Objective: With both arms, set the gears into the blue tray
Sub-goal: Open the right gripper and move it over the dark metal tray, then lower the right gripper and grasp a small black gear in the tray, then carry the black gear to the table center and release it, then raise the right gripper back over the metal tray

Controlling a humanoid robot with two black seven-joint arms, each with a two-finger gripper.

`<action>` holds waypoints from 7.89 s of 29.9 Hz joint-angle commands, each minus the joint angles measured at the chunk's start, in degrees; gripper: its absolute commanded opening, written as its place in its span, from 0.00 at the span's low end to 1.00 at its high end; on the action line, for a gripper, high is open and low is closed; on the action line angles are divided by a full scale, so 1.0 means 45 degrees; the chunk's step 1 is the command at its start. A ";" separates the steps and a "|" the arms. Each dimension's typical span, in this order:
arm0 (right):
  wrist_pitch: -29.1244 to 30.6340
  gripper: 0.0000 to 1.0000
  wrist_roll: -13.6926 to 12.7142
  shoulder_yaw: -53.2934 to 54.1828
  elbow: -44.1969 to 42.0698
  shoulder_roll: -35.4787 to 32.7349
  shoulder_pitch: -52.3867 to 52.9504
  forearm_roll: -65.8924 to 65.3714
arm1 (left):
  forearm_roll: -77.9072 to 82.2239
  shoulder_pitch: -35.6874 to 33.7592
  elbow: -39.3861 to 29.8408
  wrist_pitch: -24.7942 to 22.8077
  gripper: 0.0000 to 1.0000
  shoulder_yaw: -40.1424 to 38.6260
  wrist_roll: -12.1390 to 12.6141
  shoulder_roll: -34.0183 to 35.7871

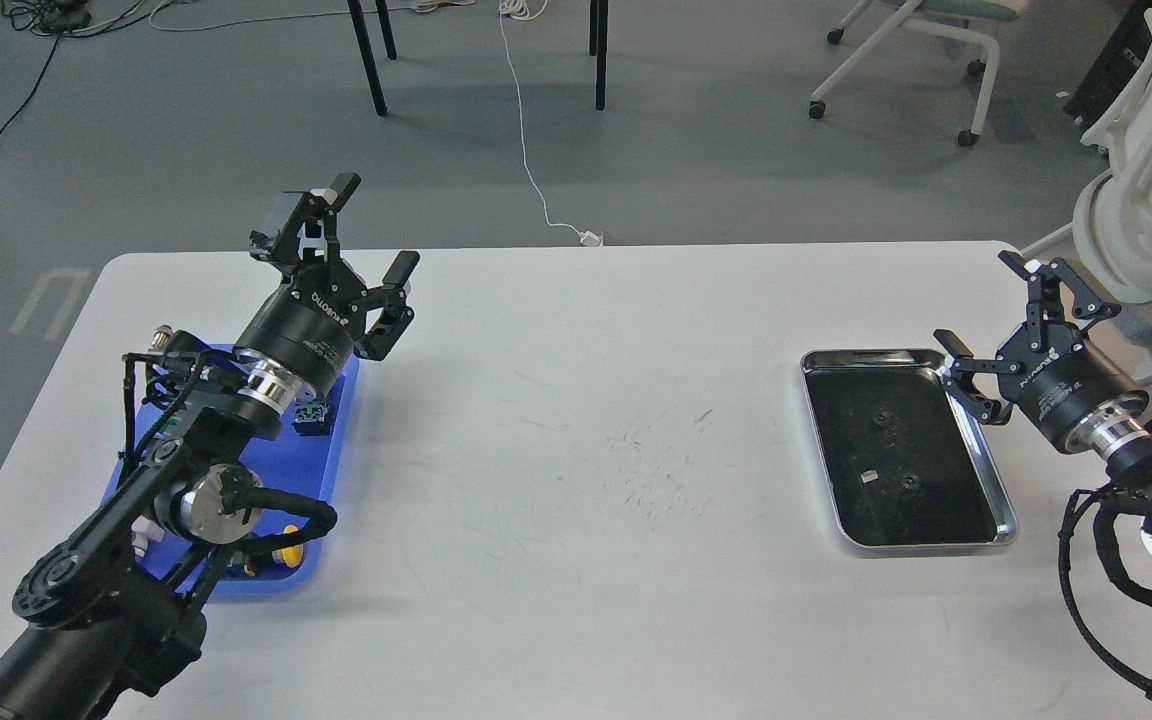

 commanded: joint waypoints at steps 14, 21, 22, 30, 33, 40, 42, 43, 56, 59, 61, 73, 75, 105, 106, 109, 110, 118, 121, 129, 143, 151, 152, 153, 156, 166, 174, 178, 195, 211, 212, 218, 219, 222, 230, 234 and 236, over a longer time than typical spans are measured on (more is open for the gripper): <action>0.0879 0.99 0.0000 0.0085 -0.0230 0.0123 0.0155 -0.0391 | -0.0070 0.0045 0.0162 0.0688 0.98 -0.0093 -0.0063 -0.0022; 0.0879 0.99 0.0000 0.0104 -0.0114 0.0123 0.0252 -0.1832 | 0.0048 0.0259 0.0260 0.1001 0.98 0.0043 -0.0743 -0.0022; 0.0899 0.99 0.0000 0.0104 -0.0074 0.0084 0.0272 -0.2223 | 0.0067 0.0317 0.0260 0.1020 0.98 0.0082 -0.0881 -0.0022; 0.0957 0.99 0.0000 0.0027 0.0881 -0.1475 0.1169 -0.7960 | 0.0087 0.0631 0.0065 0.0884 0.98 0.0102 -0.1195 0.0095; 0.0977 0.99 0.0000 -0.0071 0.1409 -0.2530 0.1852 -1.1182 | 0.0164 0.0631 0.0026 0.0864 0.98 0.0122 -0.1273 -0.0002; 0.1348 0.99 0.0000 -0.3500 0.1372 -0.3510 0.6065 -1.7065 | 0.0282 0.0631 -0.0170 0.0571 0.98 0.0122 -0.1273 0.0017; 0.1368 0.99 0.0000 -0.5628 0.1197 -0.3354 0.7881 -1.8141 | 0.0282 0.0631 -0.0170 0.0571 0.98 0.0122 -0.1273 0.0056; 0.1348 0.99 0.0000 -0.6895 0.0964 -0.3063 0.8856 -1.8532 | 0.0282 0.0631 -0.0189 0.0571 0.98 0.0122 -0.1273 0.0056; -0.0663 0.92 0.0000 -1.4777 -0.3157 0.3225 1.1737 -1.8907 | 0.0419 0.0611 -0.0267 0.0552 0.98 0.0044 -0.1273 0.0095; -0.0742 0.91 0.0000 -1.5013 -0.3782 0.3988 1.1309 -1.8829 | 0.0419 0.0630 -0.0423 0.0571 0.98 0.0044 -0.1273 0.0231; -0.0839 0.87 0.0000 -1.5052 -0.4329 0.4476 1.0861 -1.8790 | 0.0419 0.0631 -0.0482 0.0571 0.98 0.0083 -0.1273 0.0310; -0.1289 0.66 0.0000 -1.5149 -0.4995 0.5065 0.9706 -1.8497 | 0.0419 0.0631 -0.0502 0.0571 0.98 0.0063 -0.1273 0.0408; -0.1289 0.66 0.0000 -1.5286 -0.5054 0.5006 0.9745 -1.8478 | 0.0419 0.0631 -0.0521 0.0571 0.98 0.0083 -0.1273 0.0388; -0.1250 0.47 0.0000 -1.5384 -0.5308 0.4986 0.9687 -1.8438 | 0.0555 0.0631 -0.0502 0.0532 0.98 0.0044 -0.1273 0.0271; -0.1230 0.47 0.0000 -1.5384 -0.5308 0.5025 0.9706 -1.8438 | 0.0555 0.0631 -0.0502 0.0532 0.98 0.0044 -0.1273 0.0271; -0.1211 0.47 0.0000 -1.5384 -0.5308 0.5025 0.9686 -1.8438 | 0.0555 0.0631 -0.0502 0.0532 0.98 0.0063 -0.1273 0.0251; -0.1211 0.47 0.0000 -1.5384 -0.5308 0.5025 0.9686 -1.8438 | 0.0555 0.0631 -0.0502 0.0532 0.98 0.0044 -0.1273 0.0271; -0.1230 0.47 0.0000 -1.5384 -0.5308 0.4908 0.9394 -1.8419 | 0.0555 0.0611 -0.0502 0.0532 0.98 0.0063 -0.1273 0.0290; -0.1230 0.35 0.0000 -1.5364 -0.5327 0.4908 0.9393 -1.8419 | 0.0555 0.0611 -0.0502 0.0532 0.98 0.0063 -0.1273 0.0271; -0.1171 0.14 0.0000 -1.5364 -0.5289 0.4889 0.9491 -1.8438 | 0.0555 0.0611 -0.0502 0.0532 0.98 0.0063 -0.1254 0.0271; -0.1132 0.14 0.0000 -1.5208 -0.3143 0.4186 1.3041 -1.7738 | 0.0555 0.0552 -0.0502 0.0532 0.98 0.0063 -0.1254 0.0329; -0.1328 0.14 0.0000 -1.5189 -0.1343 0.6525 1.4004 -1.4360 | 0.0555 0.0611 -0.0502 0.0532 0.98 0.0044 -0.1273 0.0349; -0.1366 0.14 0.0000 -1.5169 -0.1401 0.6916 1.3945 -1.4163 | 0.0555 0.0611 -0.0502 0.0532 0.98 0.0024 -0.1273 0.0388; -0.1521 0.14 0.0000 -1.5189 -0.1440 0.7307 1.3886 -1.4045 | 0.0555 0.0611 -0.0502 0.0532 0.98 -0.0034 -0.1273 0.0407; -0.2166 0.15 0.0000 -1.5247 -0.1810 0.8537 1.3399 -1.3985 | 0.0536 0.0630 -0.0521 0.0532 0.98 -0.0132 -0.1332 0.0796; -0.3613 0.16 0.0000 -1.5364 -0.3238 0.9947 1.1133 -1.4005 | 0.0536 0.0709 -0.0716 0.0532 0.98 -0.0464 -0.1566 0.1267; -0.3632 0.16 0.0000 -1.5404 -0.3531 0.9947 1.0800 -1.4063 | 0.0536 0.0982 -0.0990 0.0532 0.98 -0.0620 -0.1566 0.1306; -0.3632 0.17 0.0000 -1.5404 -0.3453 0.9947 1.0663 -1.4122 | 0.0536 0.1041 -0.1010 0.0532 0.98 -0.0640 -0.1547 0.1287; -0.3691 0.68 0.0000 -1.5697 -0.3394 0.9947 1.0546 -1.4220 | 0.0536 0.1041 -0.1107 0.0532 0.98 -0.0640 -0.1527 0.1267; -0.3515 0.97 0.0000 -1.0410 -0.0799 0.3782 1.0004 -1.0984 | 0.0555 0.1041 -0.1127 0.0532 0.98 -0.0347 -0.1508 0.2087; -0.3515 0.97 0.0000 -0.9630 -0.0526 0.3253 0.9438 -1.0339 | 0.0555 0.1041 -0.1146 0.0532 0.98 -0.0289 -0.1527 0.2126; -0.3515 0.97 0.0000 -0.3578 0.0394 0.1627 0.4734 -0.6765 | 0.1548 0.0787 -0.1341 0.0532 0.98 0.0199 -0.1625 0.2107; -0.3515 0.97 0.0000 -0.2369 0.0414 0.1627 0.3778 -0.6121 | 0.2054 0.0710 -0.1458 0.0513 0.98 0.0297 -0.1702 0.2088; -0.3418 0.97 0.0000 0.0681 0.0434 0.1783 0.1393 -0.4323 | 0.3772 0.0164 -0.1615 0.0085 0.98 0.1017 -0.1995 0.2048; -0.0064 0.97 0.0000 0.3872 0.0415 0.1725 -0.2243 -0.0802 | 0.9902 -0.3659 -0.1557 -0.0269 0.98 0.5446 -0.3010 0.2048; 0.1501 0.97 0.0000 0.4167 0.0434 0.1511 -0.3495 -0.0802 | 1.2813 -0.6627 -0.0973 -0.0269 0.98 0.8610 -0.3218 0.1951; 0.1602 0.97 0.0000 0.4186 0.0453 0.1335 -0.3712 -0.0802 | 1.4182 -0.7957 -0.0349 -0.0249 0.98 1.0173 -0.3218 0.1582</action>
